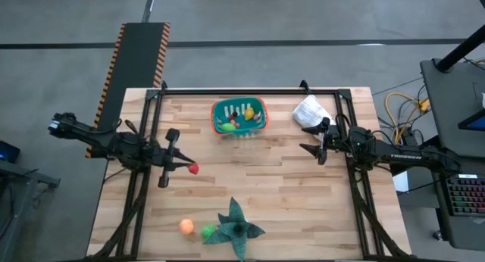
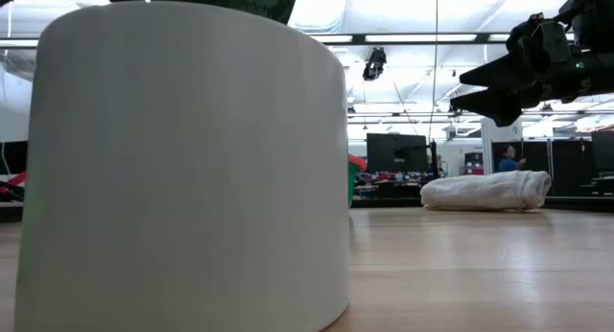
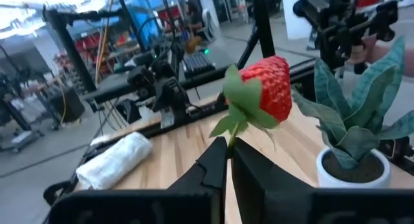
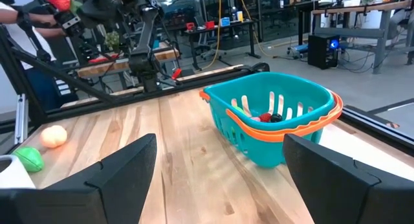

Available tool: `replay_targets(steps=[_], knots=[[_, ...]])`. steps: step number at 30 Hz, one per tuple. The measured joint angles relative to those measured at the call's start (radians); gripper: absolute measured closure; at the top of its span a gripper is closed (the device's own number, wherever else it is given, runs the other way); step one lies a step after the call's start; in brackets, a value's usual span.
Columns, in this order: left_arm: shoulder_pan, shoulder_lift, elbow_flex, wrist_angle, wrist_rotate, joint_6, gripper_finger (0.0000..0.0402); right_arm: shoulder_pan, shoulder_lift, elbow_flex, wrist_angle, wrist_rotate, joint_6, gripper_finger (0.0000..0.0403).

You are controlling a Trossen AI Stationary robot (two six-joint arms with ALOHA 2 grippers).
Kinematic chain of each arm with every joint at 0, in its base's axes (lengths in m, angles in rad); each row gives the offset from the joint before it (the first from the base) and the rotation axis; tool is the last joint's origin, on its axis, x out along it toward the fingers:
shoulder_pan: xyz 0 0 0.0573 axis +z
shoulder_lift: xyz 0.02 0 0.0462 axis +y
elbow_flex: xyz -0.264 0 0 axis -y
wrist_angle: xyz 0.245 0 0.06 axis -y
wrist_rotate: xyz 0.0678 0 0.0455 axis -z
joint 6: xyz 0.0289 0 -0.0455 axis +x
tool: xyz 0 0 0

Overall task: Pick and placing Produce into tupperware
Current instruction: Put the strawberry toy into the bin

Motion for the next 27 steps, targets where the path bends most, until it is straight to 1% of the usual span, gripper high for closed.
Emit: replay_targets(steps=[10, 14, 16, 19, 24, 27], knots=[[0.001, -0.045, -0.032, 0.032, 0.010, 0.017, 0.0402, 0.000, 0.000, 0.000, 0.000, 0.000, 0.000, 0.0076], [0.002, -0.044, -0.032, 0.032, -0.014, 0.023, 0.0401, 0.000, 0.000, 0.000, 0.000, 0.000, 0.000, 0.0076], [0.003, -0.044, -0.032, 0.032, -0.043, 0.025, 0.0401, 0.000, 0.000, 0.000, 0.000, 0.000, 0.000, 0.0076], [0.003, -0.042, -0.033, 0.034, -0.140, 0.026, 0.0401, 0.000, 0.000, 0.000, 0.000, 0.000, 0.000, 0.0076], [0.003, -0.005, -0.034, 0.076, -0.384, 0.034, 0.0401, 0.000, 0.000, 0.000, 0.000, 0.000, 0.000, 0.0076], [0.003, 0.037, -0.034, 0.105, -0.562, 0.051, 0.0401, 0.000, 0.000, 0.000, 0.000, 0.000, 0.000, 0.0076]])
